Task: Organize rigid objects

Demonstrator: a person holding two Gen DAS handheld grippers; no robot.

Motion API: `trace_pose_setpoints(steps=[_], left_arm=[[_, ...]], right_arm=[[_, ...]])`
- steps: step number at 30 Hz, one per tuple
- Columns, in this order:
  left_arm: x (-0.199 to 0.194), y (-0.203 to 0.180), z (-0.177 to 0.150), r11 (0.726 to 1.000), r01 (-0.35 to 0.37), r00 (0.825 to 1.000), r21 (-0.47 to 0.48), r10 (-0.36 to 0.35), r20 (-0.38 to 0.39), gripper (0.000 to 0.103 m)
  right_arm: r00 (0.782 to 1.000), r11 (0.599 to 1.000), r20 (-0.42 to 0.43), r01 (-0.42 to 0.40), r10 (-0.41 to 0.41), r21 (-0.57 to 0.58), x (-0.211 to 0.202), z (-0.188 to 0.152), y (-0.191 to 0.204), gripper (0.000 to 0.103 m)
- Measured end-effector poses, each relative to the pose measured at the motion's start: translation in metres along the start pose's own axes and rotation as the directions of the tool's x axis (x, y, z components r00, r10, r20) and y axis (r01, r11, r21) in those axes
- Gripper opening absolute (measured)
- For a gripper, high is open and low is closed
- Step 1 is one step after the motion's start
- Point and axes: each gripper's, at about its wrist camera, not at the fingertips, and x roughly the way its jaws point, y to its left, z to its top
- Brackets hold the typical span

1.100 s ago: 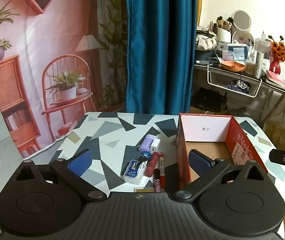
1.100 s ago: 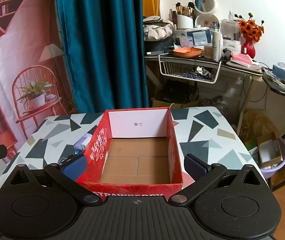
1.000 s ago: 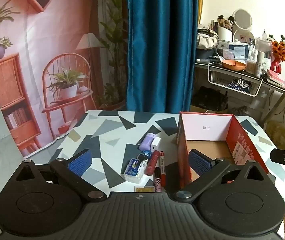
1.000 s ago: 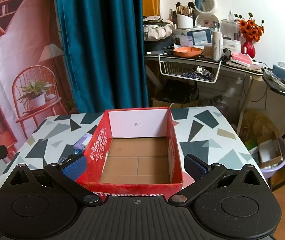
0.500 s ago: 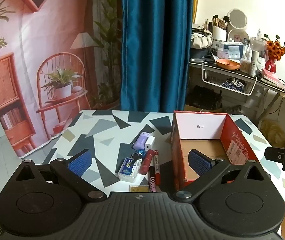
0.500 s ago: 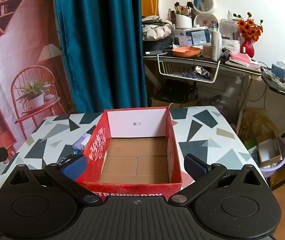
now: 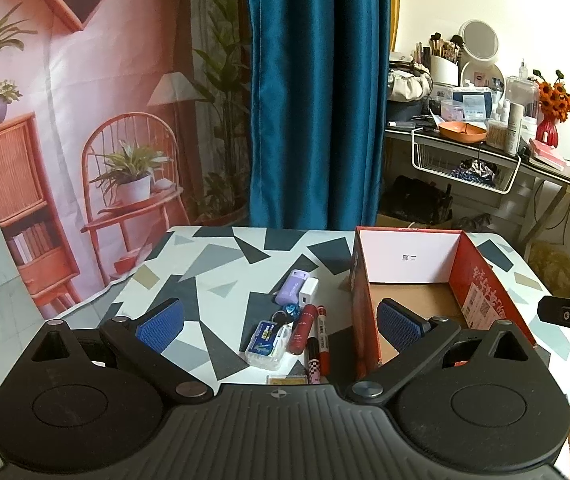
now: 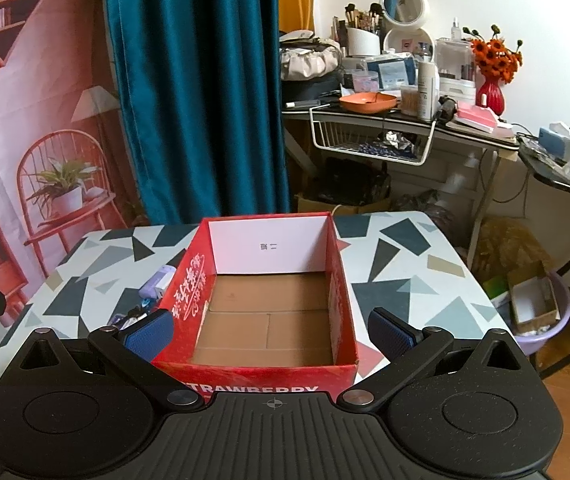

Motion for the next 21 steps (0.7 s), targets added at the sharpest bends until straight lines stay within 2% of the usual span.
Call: trace_pose_setpoints(steps=[21], left_arm=[[0.0013,0.0024,-0.0009,1.000,0.006,1.000,-0.008,-0.006,-0.004,0.103]], right_arm=[[1.000,1.000,0.000,0.009,-0.009,-0.004,-0.0003,0.0020,0.0039,0.103]])
